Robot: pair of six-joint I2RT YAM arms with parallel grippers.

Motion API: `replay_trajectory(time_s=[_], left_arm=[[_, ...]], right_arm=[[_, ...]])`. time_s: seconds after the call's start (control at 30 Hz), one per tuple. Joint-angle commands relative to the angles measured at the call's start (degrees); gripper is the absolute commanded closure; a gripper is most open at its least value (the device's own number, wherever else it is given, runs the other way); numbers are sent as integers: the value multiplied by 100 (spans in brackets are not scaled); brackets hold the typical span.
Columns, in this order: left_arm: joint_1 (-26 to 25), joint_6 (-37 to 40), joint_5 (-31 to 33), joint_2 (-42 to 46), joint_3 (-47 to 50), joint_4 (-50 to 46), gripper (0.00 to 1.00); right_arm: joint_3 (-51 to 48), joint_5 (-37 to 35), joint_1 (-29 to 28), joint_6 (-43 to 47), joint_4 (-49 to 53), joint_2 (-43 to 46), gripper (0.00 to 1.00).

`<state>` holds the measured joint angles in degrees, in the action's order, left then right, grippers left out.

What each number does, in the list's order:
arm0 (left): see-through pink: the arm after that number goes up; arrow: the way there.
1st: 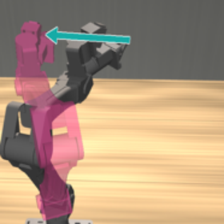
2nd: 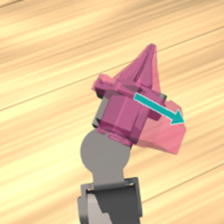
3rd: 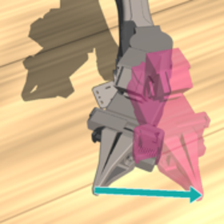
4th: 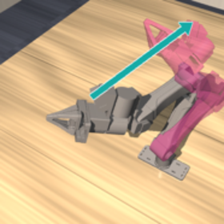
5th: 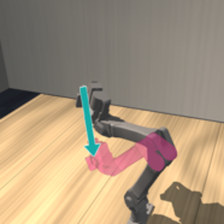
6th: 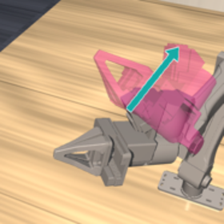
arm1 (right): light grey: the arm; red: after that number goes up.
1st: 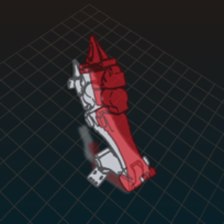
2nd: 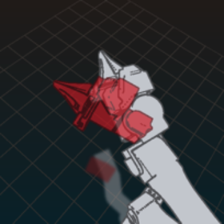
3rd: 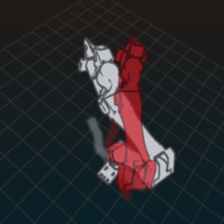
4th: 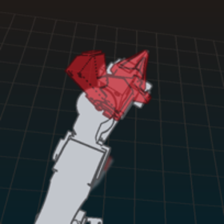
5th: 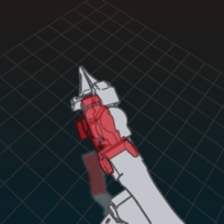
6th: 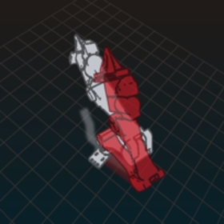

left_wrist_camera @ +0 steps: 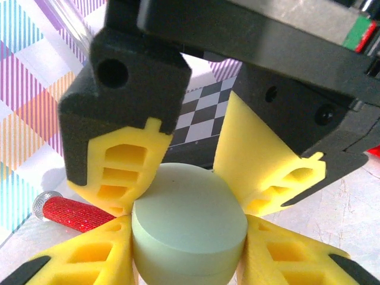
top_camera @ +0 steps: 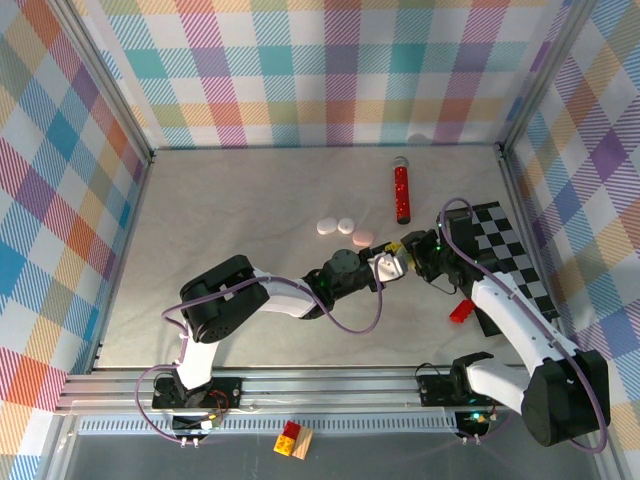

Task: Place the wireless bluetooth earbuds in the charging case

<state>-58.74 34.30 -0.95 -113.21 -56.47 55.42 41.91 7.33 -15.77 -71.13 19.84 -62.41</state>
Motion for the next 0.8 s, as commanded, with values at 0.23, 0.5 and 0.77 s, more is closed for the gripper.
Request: replay_trajectory(time_s=[0.23,0.5,0.77], left_arm=[[-32,-366,-107,309,228,101,66],[340,-1533,-667,862,676,447,66],[984,-2580,-1667,1459,1136,990,66]], right_arm=[[186,-489,-34,1405,196,490,24],[274,85,125,3238,408,1394,22],[-130,2979,814,2452,-930,1593,21]])
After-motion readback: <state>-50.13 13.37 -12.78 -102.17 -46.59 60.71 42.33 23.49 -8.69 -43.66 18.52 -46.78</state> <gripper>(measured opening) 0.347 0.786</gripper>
